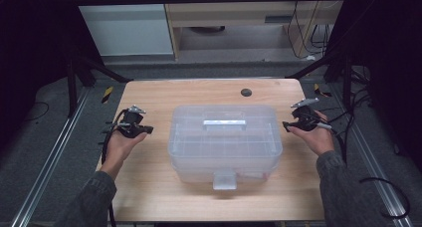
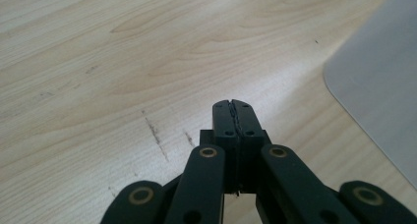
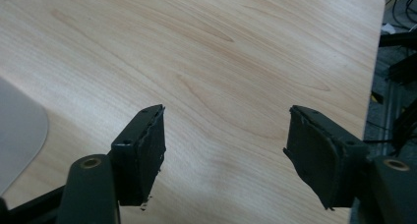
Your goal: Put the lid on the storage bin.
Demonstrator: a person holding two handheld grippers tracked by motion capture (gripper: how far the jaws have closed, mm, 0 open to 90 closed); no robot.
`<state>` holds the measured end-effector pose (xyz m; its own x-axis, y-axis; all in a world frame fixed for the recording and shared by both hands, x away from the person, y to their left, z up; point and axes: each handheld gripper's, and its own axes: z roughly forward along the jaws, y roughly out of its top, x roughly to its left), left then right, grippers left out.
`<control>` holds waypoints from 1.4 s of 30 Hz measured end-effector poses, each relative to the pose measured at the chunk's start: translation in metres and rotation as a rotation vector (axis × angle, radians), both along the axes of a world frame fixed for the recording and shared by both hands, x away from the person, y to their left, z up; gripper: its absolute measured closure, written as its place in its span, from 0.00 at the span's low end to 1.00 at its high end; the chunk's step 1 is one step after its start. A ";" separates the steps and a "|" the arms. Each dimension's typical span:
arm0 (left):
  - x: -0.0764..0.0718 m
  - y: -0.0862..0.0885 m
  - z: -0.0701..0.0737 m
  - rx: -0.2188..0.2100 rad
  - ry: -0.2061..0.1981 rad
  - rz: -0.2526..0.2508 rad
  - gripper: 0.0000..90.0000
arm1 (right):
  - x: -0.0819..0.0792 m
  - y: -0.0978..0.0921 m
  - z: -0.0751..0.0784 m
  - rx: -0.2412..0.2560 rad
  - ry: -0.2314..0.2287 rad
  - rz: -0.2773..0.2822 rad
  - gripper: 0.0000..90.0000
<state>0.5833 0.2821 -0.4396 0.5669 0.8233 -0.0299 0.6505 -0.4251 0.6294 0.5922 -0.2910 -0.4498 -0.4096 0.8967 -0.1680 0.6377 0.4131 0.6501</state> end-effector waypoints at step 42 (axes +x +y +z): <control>0.022 0.003 -0.067 -0.014 -0.137 0.227 0.07 | 0.013 0.006 -0.062 0.190 -0.031 -0.234 0.01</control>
